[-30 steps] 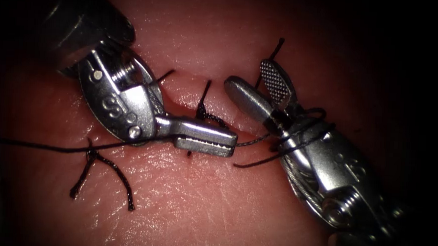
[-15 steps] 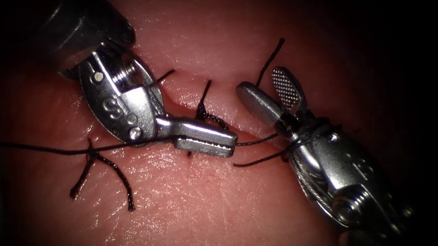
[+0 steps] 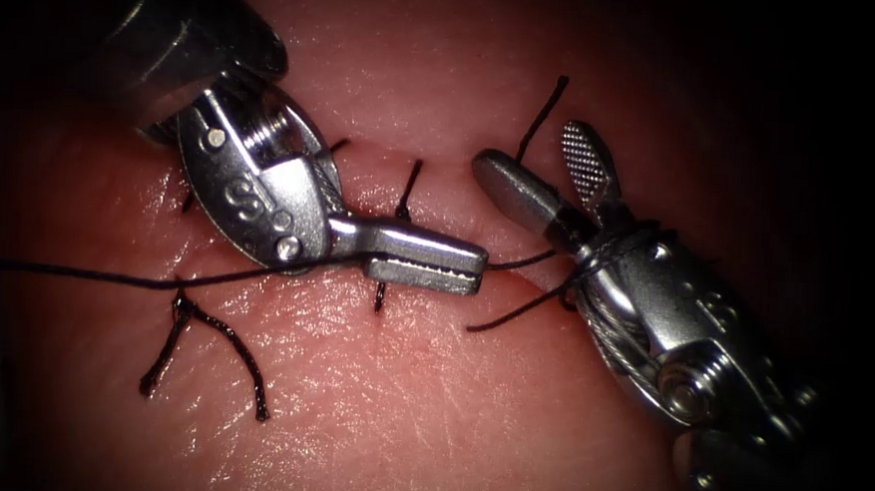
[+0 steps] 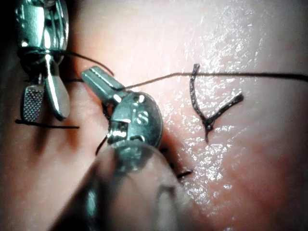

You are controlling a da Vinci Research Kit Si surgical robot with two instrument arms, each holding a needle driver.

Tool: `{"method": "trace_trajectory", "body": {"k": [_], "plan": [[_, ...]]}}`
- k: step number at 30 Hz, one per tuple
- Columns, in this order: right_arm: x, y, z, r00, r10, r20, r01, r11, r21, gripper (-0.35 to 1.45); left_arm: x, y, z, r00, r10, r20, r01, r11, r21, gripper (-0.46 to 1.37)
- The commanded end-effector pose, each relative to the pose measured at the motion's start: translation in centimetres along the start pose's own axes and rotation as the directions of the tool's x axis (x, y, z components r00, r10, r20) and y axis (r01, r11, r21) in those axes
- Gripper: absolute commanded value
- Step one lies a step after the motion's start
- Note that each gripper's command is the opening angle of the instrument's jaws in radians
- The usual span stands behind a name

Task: Wound Closure
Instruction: Wrap the suture two times counter-clockwise around the right gripper

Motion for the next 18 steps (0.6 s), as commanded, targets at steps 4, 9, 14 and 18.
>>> {"method": "trace_trajectory", "body": {"k": [4,9,14,18], "plan": [[0.06,0.00,0.09,1.000,0.005,-0.009,-0.005,1.000,-0.006,0.93,0.00,0.00,0.00,1.000,0.000,0.001,0.000,1.000,-0.004,-0.35],[0.06,-0.01,0.20,1.000,0.006,-0.004,-0.006,1.000,0.014,-0.07,0.00,0.00,0.00,1.000,0.000,0.001,0.000,1.000,-0.004,-0.35],[0.03,-0.08,0.22,1.000,0.007,-0.016,-0.007,1.000,0.023,-0.35,0.00,0.00,0.00,1.000,0.000,0.000,0.000,1.000,-0.004,-0.35],[0.03,-0.12,0.22,1.000,0.009,-0.020,-0.009,1.000,0.025,-0.35,-0.01,0.00,0.00,1.000,0.000,0.000,0.000,1.000,-0.004,-0.35]]}}
